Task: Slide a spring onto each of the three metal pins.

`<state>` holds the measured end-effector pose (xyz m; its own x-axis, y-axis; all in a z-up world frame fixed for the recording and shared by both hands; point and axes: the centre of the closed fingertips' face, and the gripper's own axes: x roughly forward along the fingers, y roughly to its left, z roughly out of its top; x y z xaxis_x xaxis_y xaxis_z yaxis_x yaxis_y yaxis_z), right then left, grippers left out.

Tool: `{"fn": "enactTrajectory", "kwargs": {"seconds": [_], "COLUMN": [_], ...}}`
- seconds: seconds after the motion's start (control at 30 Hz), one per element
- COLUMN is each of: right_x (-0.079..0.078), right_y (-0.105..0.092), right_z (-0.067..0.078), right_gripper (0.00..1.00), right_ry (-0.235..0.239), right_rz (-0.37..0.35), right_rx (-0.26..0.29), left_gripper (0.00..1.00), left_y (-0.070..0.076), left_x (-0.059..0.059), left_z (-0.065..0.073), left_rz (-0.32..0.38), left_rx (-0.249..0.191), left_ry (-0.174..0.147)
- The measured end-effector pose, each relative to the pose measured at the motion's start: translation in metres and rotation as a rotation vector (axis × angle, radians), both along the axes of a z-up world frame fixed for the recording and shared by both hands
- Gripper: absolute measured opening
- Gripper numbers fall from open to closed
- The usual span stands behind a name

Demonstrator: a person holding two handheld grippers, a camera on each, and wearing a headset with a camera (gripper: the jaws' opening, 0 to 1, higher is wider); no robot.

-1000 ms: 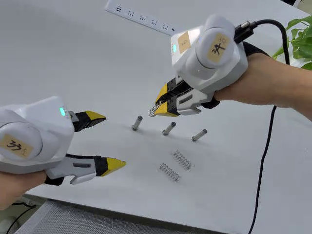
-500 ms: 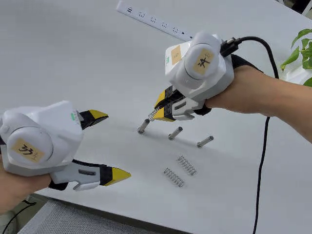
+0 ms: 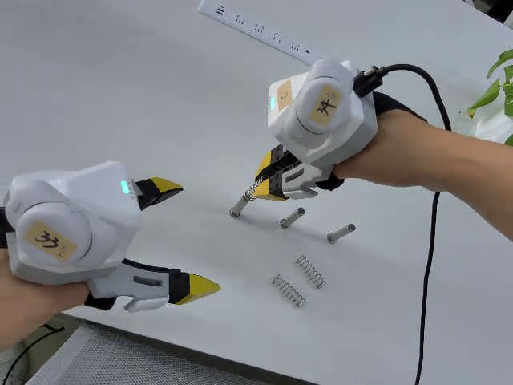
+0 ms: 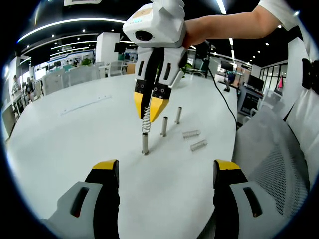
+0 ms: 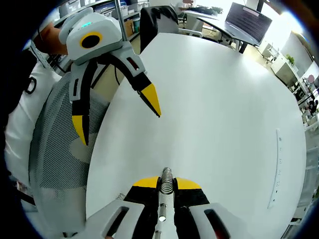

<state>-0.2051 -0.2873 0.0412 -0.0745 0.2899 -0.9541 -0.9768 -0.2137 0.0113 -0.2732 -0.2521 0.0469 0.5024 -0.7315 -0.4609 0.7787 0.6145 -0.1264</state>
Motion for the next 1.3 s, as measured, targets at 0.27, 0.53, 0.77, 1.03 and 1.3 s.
{"fn": "enactTrajectory", "kwargs": {"seconds": [0.27, 0.53, 0.77, 1.03, 1.3], "right_x": [0.001, 0.0, -0.001, -0.004, -0.003], "right_y": [0.002, 0.003, 0.005, 0.008, 0.01], "right_z": [-0.003, -0.004, -0.005, -0.007, -0.014], "right_gripper": [0.07, 0.07, 0.07, 0.07, 0.07], "right_ry": [0.007, 0.011, 0.012, 0.018, 0.032], "right_rz": [0.006, 0.011, 0.019, 0.023, 0.031], "right_rx": [-0.003, -0.008, -0.014, -0.022, -0.032], "left_gripper": [0.76, 0.76, 0.76, 0.76, 0.76], "left_y": [-0.001, -0.001, -0.002, -0.003, -0.002], "left_x": [0.0, 0.0, 0.001, 0.0, 0.001], "left_z": [-0.001, -0.003, -0.002, 0.0, 0.001], "left_rz": [-0.001, -0.008, -0.011, -0.015, -0.016], "left_rx": [-0.008, -0.01, -0.015, -0.02, -0.021], "left_ry": [0.002, 0.007, 0.009, 0.011, 0.013]}}
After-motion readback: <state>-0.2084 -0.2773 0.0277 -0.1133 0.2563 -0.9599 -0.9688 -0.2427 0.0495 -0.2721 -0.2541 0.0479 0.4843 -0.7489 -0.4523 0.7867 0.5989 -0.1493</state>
